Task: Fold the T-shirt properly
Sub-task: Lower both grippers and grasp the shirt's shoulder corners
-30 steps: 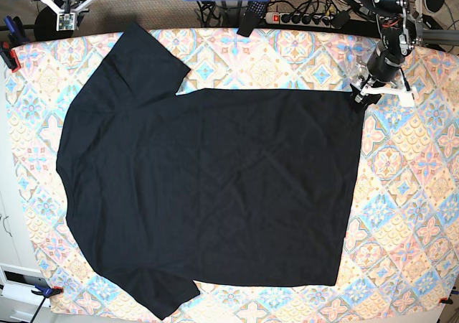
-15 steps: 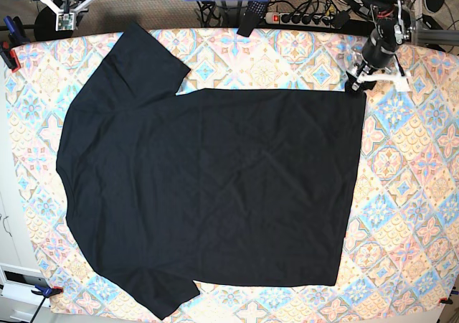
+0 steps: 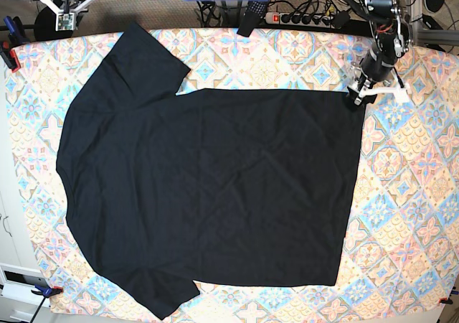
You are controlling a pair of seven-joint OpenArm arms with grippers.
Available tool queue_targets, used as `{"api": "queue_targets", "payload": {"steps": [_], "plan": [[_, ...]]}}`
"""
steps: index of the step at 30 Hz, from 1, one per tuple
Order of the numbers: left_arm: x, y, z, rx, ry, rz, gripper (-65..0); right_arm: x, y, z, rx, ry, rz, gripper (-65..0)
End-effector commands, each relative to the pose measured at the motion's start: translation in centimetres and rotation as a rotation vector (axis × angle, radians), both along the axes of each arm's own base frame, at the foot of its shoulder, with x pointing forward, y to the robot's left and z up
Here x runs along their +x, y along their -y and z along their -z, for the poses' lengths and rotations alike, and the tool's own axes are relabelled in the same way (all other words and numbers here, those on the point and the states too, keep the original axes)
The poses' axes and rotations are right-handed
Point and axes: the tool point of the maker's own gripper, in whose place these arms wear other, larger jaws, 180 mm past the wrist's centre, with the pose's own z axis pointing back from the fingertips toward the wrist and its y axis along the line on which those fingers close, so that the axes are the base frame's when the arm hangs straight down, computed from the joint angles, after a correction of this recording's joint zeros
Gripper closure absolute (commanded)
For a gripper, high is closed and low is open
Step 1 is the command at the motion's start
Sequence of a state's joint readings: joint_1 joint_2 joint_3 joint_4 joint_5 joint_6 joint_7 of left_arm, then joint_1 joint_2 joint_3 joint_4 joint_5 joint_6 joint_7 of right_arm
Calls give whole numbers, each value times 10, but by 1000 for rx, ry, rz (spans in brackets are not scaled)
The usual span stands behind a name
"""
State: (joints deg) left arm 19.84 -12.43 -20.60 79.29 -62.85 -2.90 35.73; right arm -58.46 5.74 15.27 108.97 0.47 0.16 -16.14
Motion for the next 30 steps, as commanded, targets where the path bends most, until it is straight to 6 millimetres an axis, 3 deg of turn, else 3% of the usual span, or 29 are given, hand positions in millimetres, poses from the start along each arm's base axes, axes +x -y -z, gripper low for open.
{"api": "queue_targets", "payload": {"steps": [1,4,9,16,23,30], "plan": [[1,-1,1,5,-8,12,-271,1,3,-7,-16,16,-7,0],[4,1,1,1,-7,15,-233,1,2,-7,-14,15,-7,0],[3,16,4,-23,-26,65,0,1,-5,-4,3,13,-17,-1],[-2,18,7,-29,-41,72,0,11,-41,1,85,25,-72,-99],[-2,18,7,-29,-41,72,0,42,-72,8,154,63,-110,-219],[-2,17,7,-28,-41,72,0,99,-72,4,381,169,63,-274]]}}
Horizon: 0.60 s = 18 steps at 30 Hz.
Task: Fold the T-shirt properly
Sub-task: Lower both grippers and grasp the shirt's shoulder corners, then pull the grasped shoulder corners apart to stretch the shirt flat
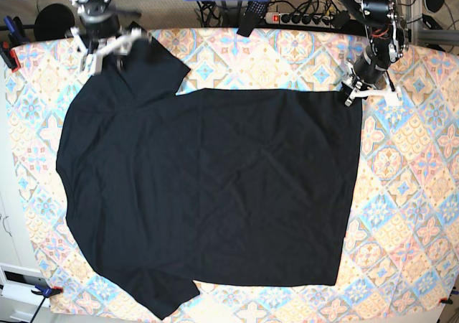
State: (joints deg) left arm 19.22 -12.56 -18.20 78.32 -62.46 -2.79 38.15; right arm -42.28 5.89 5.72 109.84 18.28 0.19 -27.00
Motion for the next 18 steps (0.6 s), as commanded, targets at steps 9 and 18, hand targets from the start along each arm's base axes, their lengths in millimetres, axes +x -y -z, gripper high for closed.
{"api": "queue_targets", "payload": {"steps": [9,18], "plan": [[-1,-3,-2,8,-2,10,0,25,59,-9,76,-19,167,-275],[-1,-3,-2,8,-2,10,0,-4,54,41,137,-156,112,-275]]}}
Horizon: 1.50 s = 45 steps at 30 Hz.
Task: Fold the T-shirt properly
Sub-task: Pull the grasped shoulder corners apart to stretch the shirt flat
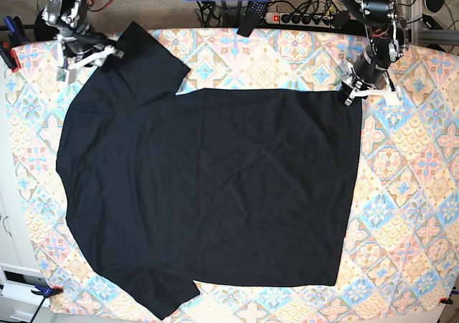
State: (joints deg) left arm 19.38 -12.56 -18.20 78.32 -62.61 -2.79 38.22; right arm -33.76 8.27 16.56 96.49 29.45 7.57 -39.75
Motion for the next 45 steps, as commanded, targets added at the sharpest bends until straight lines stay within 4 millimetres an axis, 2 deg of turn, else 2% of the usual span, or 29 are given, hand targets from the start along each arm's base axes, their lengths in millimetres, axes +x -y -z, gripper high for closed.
{"api": "queue_targets", "payload": {"steps": [1,7,12,19,27,30,33,34,35,36,39,45], "plan": [[-1,-3,-2,10,-2,10,0,1,8,-4,-16,20,2,-275],[-5,-3,-1,11,-9,9,0,-15,14,13,-3,-37,34,-275],[-5,-3,-1,11,-11,9,0,-3,11,14,18,-16,43,-275],[-5,-5,-1,12,-10,7,0,13,-10,2,187,78,73,-275],[-5,-4,-1,12,-10,8,0,16,-20,-2,218,108,10,-269],[-5,-3,-1,11,-11,9,0,17,-23,-3,224,115,-5,-197],[-11,-4,1,12,-21,9,0,15,-20,-3,218,111,-2,-27],[-13,-4,-1,16,-19,12,0,10,-20,-2,218,99,-3,0],[-13,-3,-5,21,-10,19,0,3,-21,1,220,74,-6,0],[-16,-2,-7,26,-8,24,0,-2,-19,3,218,57,-4,-9],[-18,0,-17,41,11,43,0,-16,8,0,180,33,56,-6],[-47,0,-12,48,-38,49,0,-45,37,-6,133,-4,107,-5]]}}
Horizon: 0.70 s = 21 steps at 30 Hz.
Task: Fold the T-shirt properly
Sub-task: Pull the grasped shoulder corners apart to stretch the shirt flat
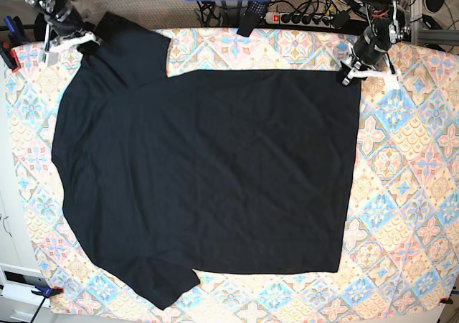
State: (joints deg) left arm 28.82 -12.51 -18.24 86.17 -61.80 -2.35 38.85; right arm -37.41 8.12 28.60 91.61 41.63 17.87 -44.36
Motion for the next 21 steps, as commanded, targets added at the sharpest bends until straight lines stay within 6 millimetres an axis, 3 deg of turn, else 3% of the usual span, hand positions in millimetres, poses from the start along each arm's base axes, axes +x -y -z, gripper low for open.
{"api": "queue_targets", "payload": {"steps": [1,12,16,21], "plan": [[-4,-7,-4,15,5,-1,0,-4,6,-9,-20,17,-24,-5],[-61,-25,2,44,-68,-9,0,-49,8,-26,-26,15,-185,-5],[-52,-23,-8,52,-35,5,0,-37,5,-37,-49,58,-209,-5],[-12,-13,-51,85,113,59,0,-13,7,-62,-107,133,-245,-5]]}}
